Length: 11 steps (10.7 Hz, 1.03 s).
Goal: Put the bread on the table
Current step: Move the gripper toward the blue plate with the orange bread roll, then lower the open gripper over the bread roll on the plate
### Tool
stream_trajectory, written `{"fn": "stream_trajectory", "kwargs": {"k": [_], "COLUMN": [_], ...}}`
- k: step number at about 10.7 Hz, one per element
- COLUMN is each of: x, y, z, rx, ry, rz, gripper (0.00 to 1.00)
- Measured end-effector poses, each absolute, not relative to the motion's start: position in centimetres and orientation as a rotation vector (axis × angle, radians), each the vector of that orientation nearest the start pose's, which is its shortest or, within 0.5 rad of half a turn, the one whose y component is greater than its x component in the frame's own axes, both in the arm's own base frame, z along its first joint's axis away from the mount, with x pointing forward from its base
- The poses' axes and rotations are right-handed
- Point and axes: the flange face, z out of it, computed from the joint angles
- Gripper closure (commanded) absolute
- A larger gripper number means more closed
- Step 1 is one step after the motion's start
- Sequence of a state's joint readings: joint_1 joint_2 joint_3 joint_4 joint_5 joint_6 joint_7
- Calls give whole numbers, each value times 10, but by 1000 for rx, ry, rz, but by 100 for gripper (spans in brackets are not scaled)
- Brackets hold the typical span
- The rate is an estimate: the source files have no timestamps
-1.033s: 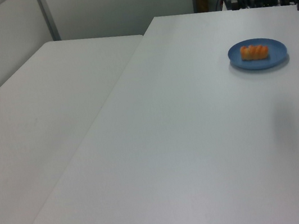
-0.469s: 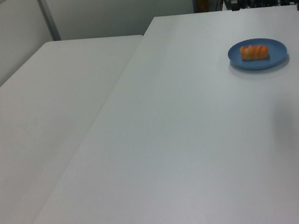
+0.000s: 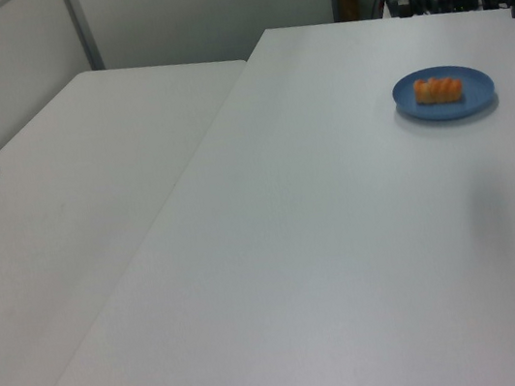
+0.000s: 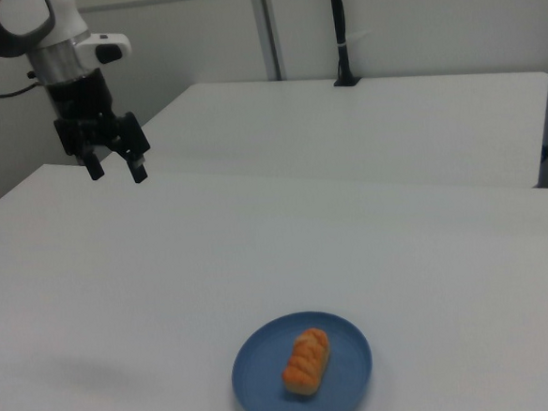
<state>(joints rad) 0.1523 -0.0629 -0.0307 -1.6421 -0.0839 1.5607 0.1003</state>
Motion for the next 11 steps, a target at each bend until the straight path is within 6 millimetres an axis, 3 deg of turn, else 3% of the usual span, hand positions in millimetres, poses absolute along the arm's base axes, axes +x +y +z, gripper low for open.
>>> {"fn": "stream_trajectory", "kwargs": {"k": [3, 11], "x": [535, 521], "y": [10, -189], "z": [621, 608], "rx": [-3224, -3219], "ry": [-40, 23], "rz": [37, 20], "gripper": [0, 0]}}
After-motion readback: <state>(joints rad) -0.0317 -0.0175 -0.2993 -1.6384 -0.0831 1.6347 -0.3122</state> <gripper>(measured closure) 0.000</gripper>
